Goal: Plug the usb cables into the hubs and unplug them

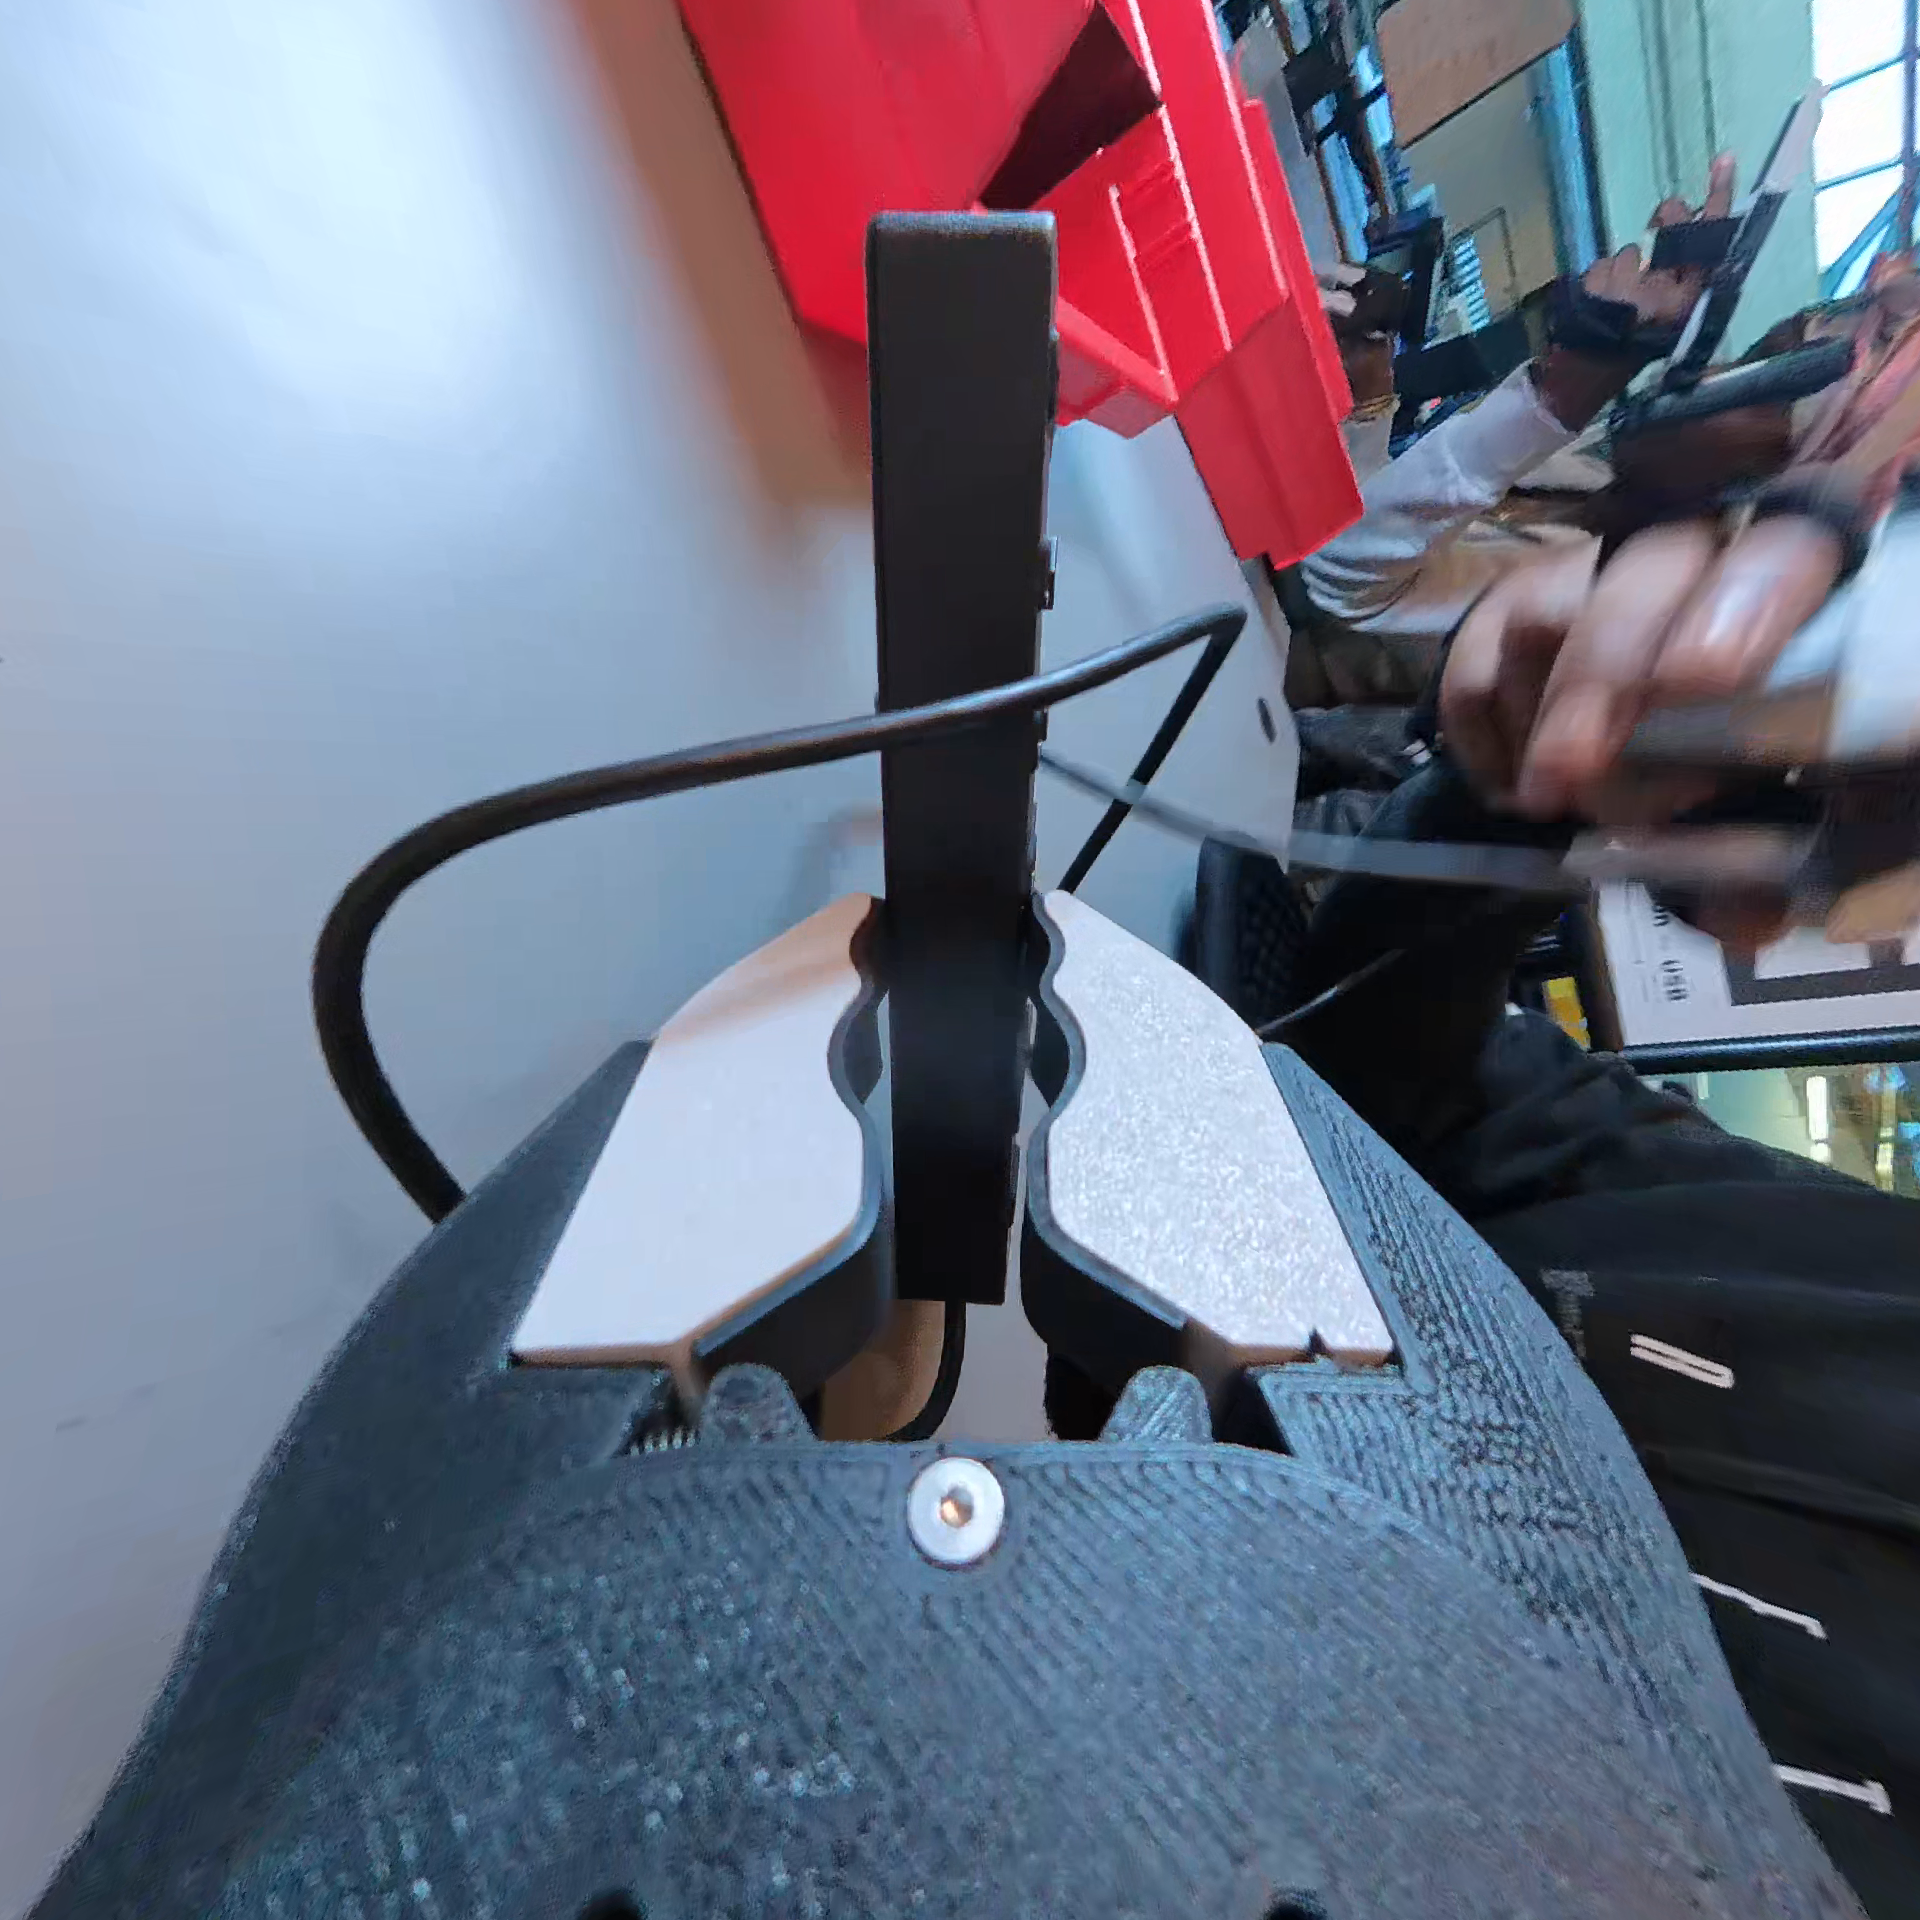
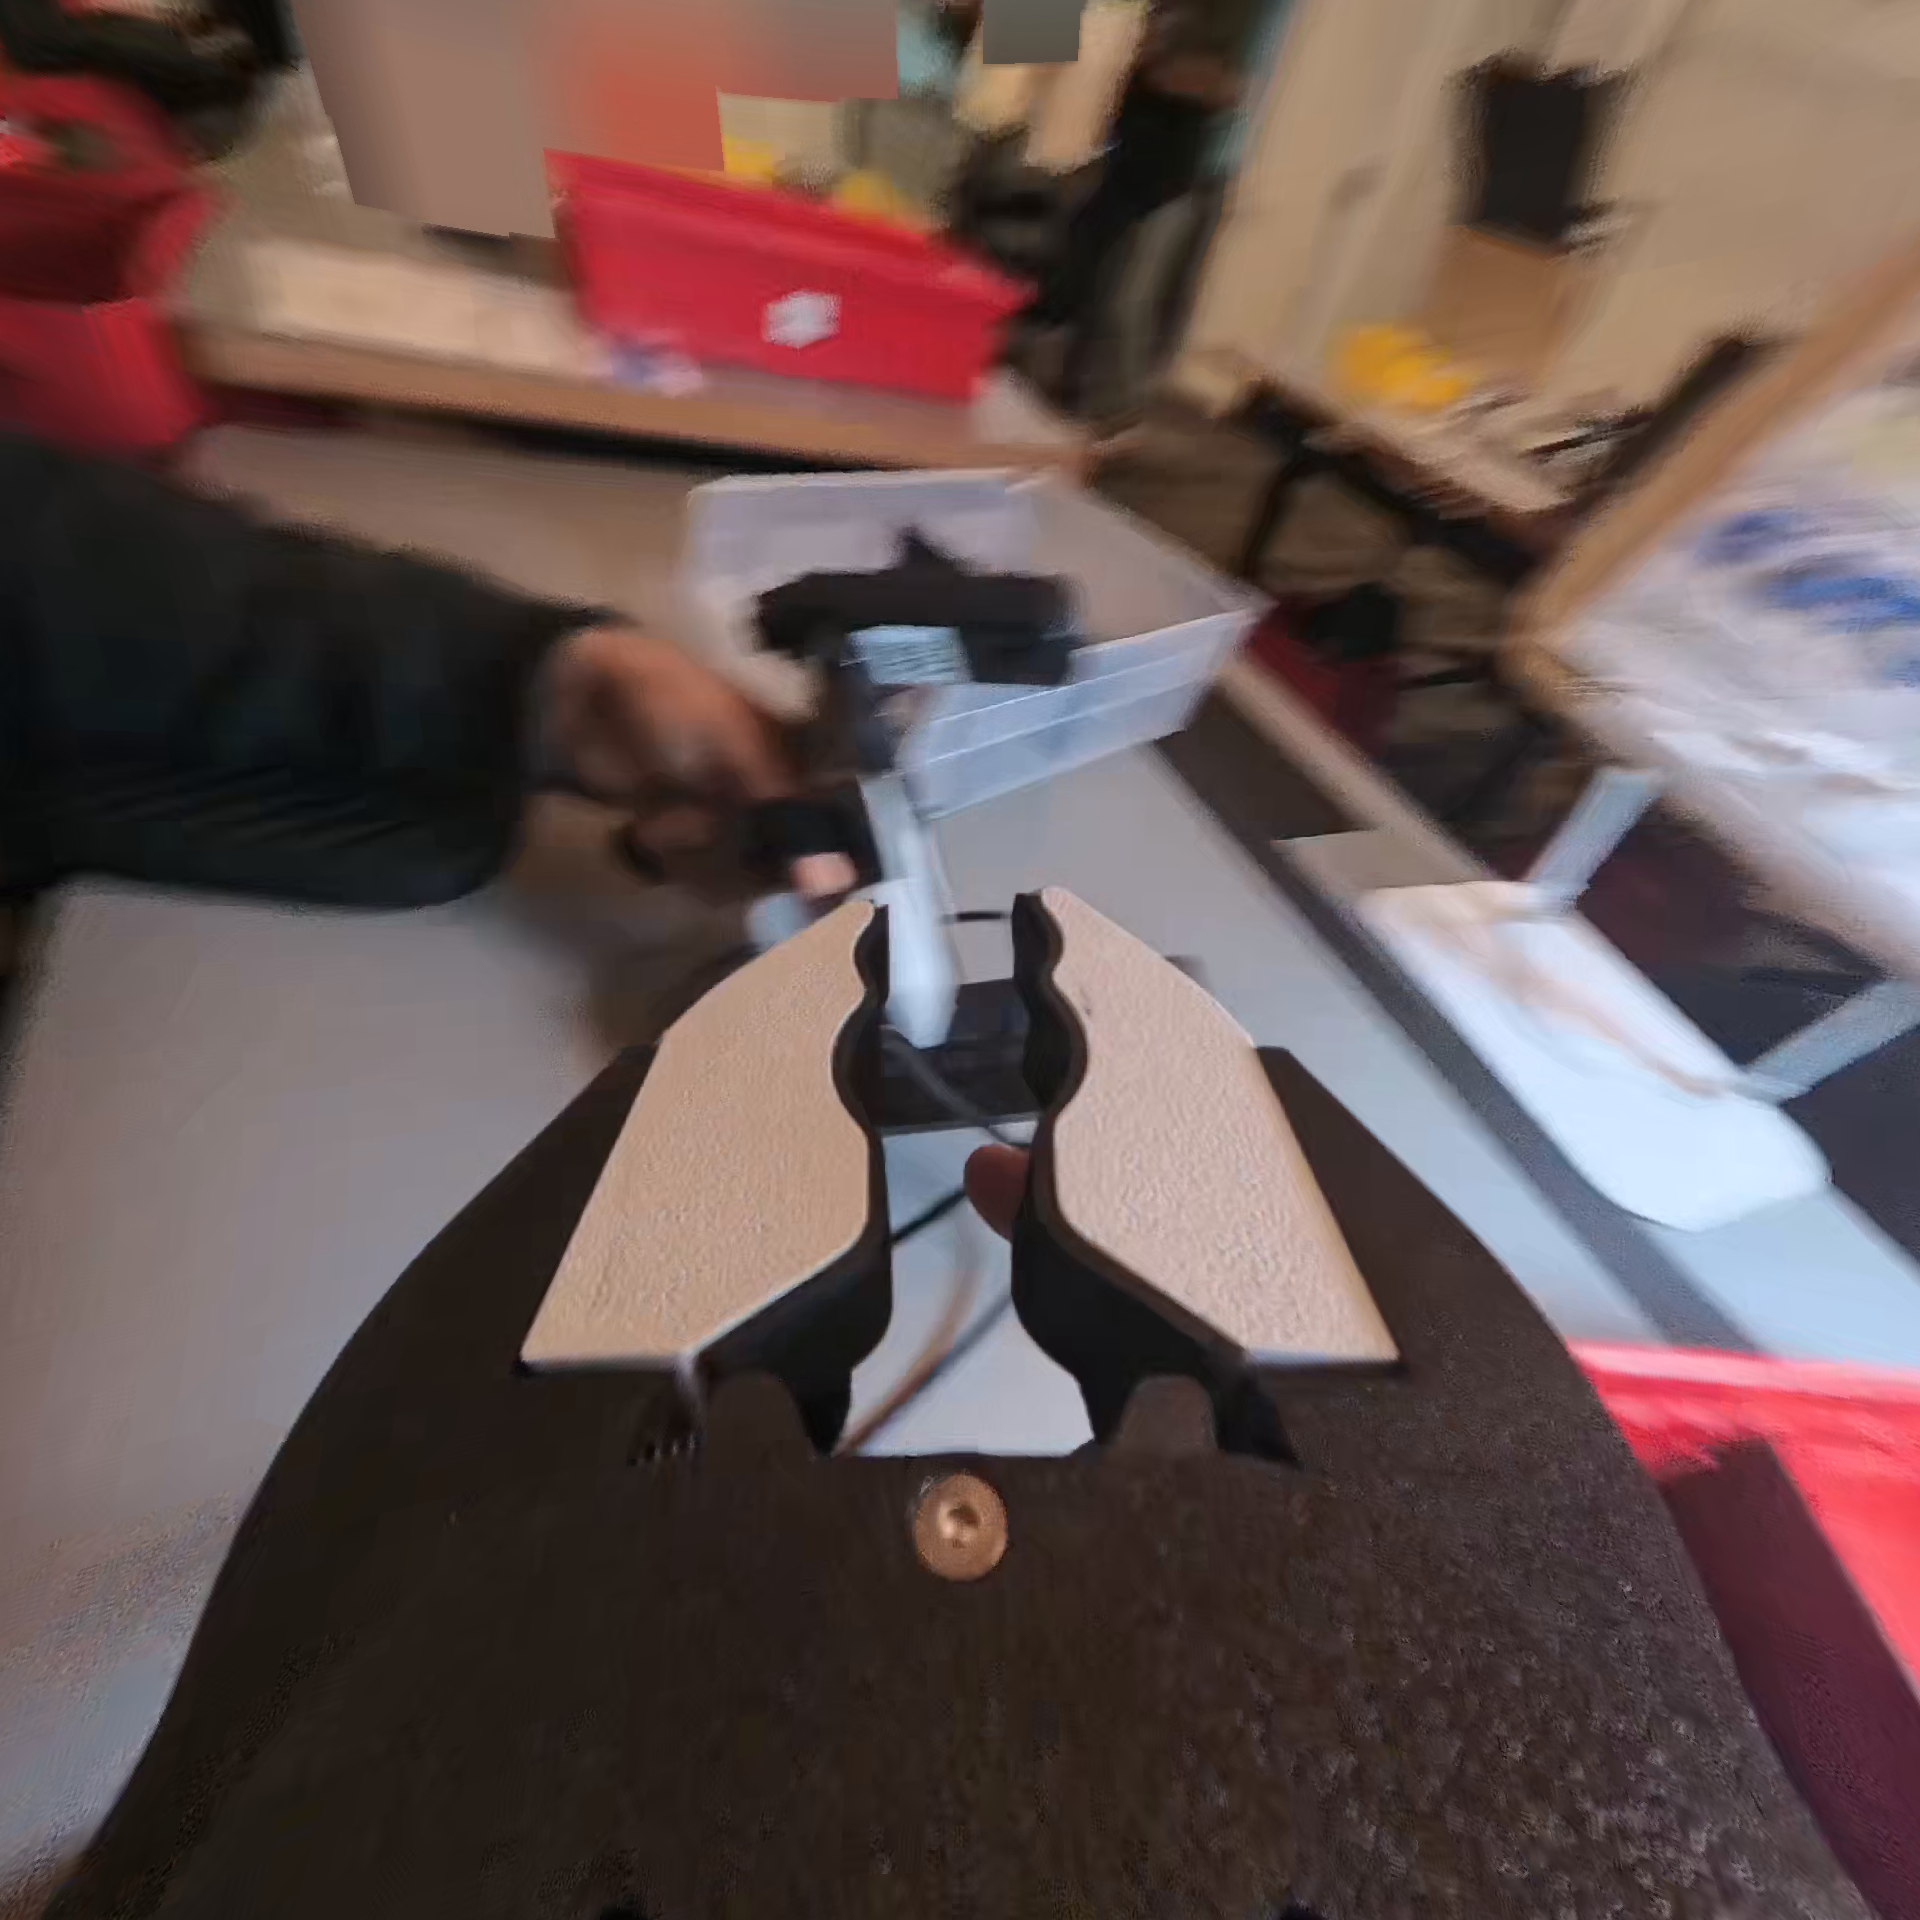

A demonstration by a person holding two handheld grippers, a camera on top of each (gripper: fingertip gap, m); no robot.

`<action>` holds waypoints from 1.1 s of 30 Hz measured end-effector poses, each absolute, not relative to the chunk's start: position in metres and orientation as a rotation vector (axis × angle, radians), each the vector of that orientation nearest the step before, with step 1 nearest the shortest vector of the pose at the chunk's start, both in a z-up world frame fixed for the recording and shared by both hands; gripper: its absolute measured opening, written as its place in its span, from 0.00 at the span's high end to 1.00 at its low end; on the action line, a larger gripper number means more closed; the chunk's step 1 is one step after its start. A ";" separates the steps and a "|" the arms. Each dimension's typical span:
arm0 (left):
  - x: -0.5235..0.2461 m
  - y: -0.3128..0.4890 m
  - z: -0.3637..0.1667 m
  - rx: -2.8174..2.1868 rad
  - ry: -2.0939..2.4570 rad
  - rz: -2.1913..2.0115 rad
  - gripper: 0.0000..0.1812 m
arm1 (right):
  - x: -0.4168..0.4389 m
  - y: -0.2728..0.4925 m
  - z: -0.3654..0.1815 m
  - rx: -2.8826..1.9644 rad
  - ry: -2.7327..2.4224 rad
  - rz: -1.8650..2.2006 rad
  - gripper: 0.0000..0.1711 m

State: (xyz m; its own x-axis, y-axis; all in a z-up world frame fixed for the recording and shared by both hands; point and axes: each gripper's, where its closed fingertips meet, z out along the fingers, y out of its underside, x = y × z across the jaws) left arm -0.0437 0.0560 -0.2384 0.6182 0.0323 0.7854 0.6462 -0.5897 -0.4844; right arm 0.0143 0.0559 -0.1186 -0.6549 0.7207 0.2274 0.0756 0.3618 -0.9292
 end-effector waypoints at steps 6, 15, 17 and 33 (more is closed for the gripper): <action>-0.054 0.056 -0.226 -1.898 -0.616 -1.074 0.86 | 0.026 0.005 -0.213 -0.567 -2.402 0.649 0.87; -0.001 0.042 -0.211 -1.906 -0.350 -1.404 0.87 | -0.047 0.208 -0.197 -0.970 -1.835 0.000 0.90; 0.013 0.037 -0.208 -1.911 -0.276 -1.469 0.87 | -0.054 0.208 -0.185 -1.005 -1.751 0.215 0.87; -0.006 0.042 -0.180 -1.719 -0.334 -1.448 0.87 | -0.011 0.101 -0.150 -0.816 -2.007 0.962 0.72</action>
State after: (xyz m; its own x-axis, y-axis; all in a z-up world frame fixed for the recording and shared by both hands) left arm -0.0058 0.0424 -0.1802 0.2961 -0.3038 0.9056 0.6701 -0.6095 -0.4236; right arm -0.0108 0.1009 -0.1500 -0.5136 0.7833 0.3502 0.2172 0.5135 -0.8301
